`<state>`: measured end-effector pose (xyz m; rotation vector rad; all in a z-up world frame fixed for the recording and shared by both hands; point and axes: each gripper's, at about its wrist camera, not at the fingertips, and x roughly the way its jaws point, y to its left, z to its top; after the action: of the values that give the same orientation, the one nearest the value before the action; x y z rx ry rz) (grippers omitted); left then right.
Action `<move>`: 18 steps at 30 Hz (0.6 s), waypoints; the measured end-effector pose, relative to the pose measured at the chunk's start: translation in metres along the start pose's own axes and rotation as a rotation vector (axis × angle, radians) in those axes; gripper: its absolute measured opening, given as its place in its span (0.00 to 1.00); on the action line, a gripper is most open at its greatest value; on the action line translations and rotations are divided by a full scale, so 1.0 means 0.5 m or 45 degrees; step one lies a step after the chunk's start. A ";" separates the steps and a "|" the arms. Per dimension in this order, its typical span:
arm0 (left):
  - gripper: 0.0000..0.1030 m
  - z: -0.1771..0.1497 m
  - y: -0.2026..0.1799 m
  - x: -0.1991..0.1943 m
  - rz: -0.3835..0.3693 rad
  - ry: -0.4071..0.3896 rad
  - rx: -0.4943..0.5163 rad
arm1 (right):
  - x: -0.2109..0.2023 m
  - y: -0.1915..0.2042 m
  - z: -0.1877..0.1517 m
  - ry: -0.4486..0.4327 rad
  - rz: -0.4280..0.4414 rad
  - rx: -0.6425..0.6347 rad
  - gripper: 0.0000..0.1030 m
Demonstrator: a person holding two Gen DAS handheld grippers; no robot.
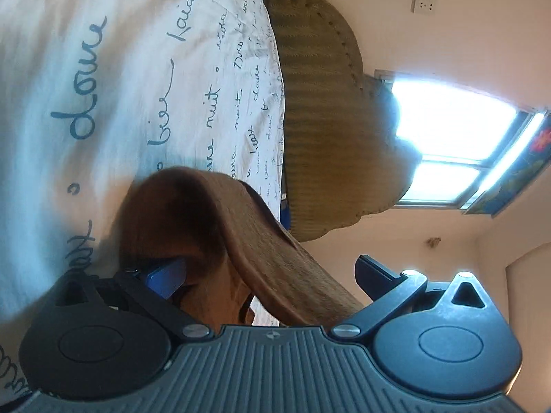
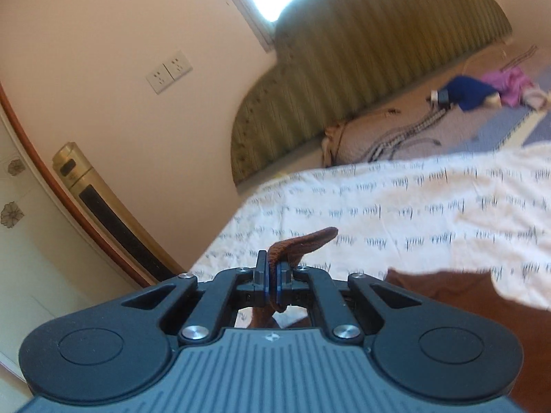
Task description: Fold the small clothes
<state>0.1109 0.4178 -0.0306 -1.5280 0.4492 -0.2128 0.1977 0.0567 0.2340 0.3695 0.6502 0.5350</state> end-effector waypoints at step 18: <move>1.00 -0.087 -0.015 0.009 0.041 0.091 0.238 | -0.201 -0.328 -0.089 0.071 -0.361 0.059 0.03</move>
<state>0.0983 0.3760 -0.0230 -1.3326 0.4964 -0.2774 0.1587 -0.1255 0.1692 0.3003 0.7557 0.2610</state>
